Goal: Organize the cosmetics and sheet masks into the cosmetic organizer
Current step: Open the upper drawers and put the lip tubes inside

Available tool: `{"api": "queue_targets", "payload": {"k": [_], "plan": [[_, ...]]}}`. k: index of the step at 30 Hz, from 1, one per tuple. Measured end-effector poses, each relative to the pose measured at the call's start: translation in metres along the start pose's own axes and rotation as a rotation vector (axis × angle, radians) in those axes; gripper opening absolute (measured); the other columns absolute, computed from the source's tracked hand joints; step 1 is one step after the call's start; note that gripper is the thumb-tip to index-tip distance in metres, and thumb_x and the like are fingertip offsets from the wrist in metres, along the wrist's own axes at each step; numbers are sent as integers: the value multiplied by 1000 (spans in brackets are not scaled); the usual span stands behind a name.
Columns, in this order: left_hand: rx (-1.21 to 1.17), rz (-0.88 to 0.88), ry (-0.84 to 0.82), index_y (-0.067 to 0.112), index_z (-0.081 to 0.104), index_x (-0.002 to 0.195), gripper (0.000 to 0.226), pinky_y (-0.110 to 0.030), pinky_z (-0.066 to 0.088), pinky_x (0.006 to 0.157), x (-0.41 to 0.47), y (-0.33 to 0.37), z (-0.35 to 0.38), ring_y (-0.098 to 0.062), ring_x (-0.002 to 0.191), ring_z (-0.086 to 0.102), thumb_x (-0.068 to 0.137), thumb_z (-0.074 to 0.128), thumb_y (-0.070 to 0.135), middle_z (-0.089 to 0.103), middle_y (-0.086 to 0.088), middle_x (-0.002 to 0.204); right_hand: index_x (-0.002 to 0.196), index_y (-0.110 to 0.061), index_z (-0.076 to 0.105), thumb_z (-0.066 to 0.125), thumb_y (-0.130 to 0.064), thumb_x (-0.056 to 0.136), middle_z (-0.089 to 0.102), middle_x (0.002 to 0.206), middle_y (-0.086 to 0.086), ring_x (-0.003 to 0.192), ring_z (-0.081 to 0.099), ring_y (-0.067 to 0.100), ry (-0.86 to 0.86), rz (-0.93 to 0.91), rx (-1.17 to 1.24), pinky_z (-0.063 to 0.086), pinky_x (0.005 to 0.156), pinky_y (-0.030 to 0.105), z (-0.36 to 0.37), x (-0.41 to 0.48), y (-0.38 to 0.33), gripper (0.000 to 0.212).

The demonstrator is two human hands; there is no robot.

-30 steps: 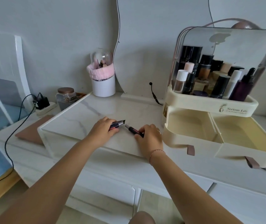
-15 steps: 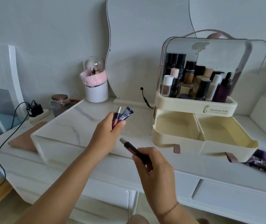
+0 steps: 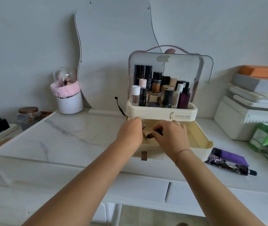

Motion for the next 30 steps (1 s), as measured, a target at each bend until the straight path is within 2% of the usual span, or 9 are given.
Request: {"api": "queue_targets", "payload": {"k": [3, 7, 10, 13, 16, 20, 25, 28, 30], "plan": [[-17, 37, -7, 12, 50, 118, 36, -29, 44, 72, -5, 0, 1, -22, 92, 57, 89, 59, 31, 61, -7, 107, 90, -28, 67, 54, -28, 90, 69, 86, -12, 89, 54, 14, 2, 2, 64, 35, 85, 34, -5, -5, 8, 13], [-101, 168, 62, 19, 52, 125, 45, -25, 41, 78, -20, -1, -6, -18, 104, 57, 89, 52, 46, 60, 1, 121, 89, -23, 68, 59, -24, 89, 63, 84, -16, 89, 57, 15, 107, -41, 252, 45, 86, 43, -26, -24, 15, 9], [-202, 316, 67, 22, 50, 132, 63, -28, 27, 101, -36, -7, -6, -11, 126, 38, 84, 41, 62, 48, 5, 138, 87, -21, 68, 63, -24, 86, 64, 86, -14, 88, 58, 15, 224, -37, 325, 47, 83, 47, -44, -47, 32, 6], [-261, 346, 90, 24, 49, 133, 73, -33, 23, 108, -51, -18, 0, 1, 129, 24, 77, 44, 71, 38, 9, 143, 90, -20, 69, 66, -30, 83, 64, 97, -11, 94, 51, 14, 323, 6, 305, 45, 85, 46, -53, -69, 57, 13], [-300, 308, 140, 22, 53, 130, 76, -35, 25, 107, -59, -25, 8, 1, 129, 25, 70, 58, 69, 38, 10, 142, 103, -18, 66, 73, -31, 75, 56, 119, -2, 109, 43, 17, 339, 86, 290, 42, 90, 46, -52, -82, 80, 32], [-372, 199, 206, 23, 57, 123, 57, -34, 34, 102, -61, -27, 13, -11, 129, 36, 74, 65, 51, 42, 11, 138, 123, -14, 54, 74, -36, 72, 45, 135, 8, 125, 39, 24, 306, 176, 343, 40, 100, 47, -43, -88, 102, 59], [-308, 197, 245, 20, 58, 123, 58, -44, 30, 107, -65, -12, 14, -19, 129, 37, 78, 57, 57, 47, 4, 137, 125, -16, 53, 54, -51, 76, 50, 130, 2, 117, 48, 15, 309, 258, 426, 35, 94, 17, -47, -93, 138, 60], [-218, 296, 304, 16, 58, 122, 57, -56, 21, 110, -68, 5, 10, -22, 131, 38, 80, 56, 55, 49, -1, 137, 116, -15, 60, 65, -35, 81, 55, 125, 3, 117, 50, 23, 250, 290, 295, 39, 97, 32, -59, -94, 180, 41], [-205, 374, 301, 17, 59, 120, 54, -50, 21, 111, -69, 23, 9, -20, 129, 39, 81, 50, 53, 52, 0, 134, 109, -15, 66, 75, -26, 77, 59, 120, 5, 113, 52, 28, 136, 313, 131, 41, 97, 43, -65, -95, 211, 36]]}}
Point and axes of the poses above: each hand's wrist, its own x-axis towards the middle knuckle, its own z-axis out of the palm, y = z × x, the point moved 6 cm from there along x, towards the middle knuckle
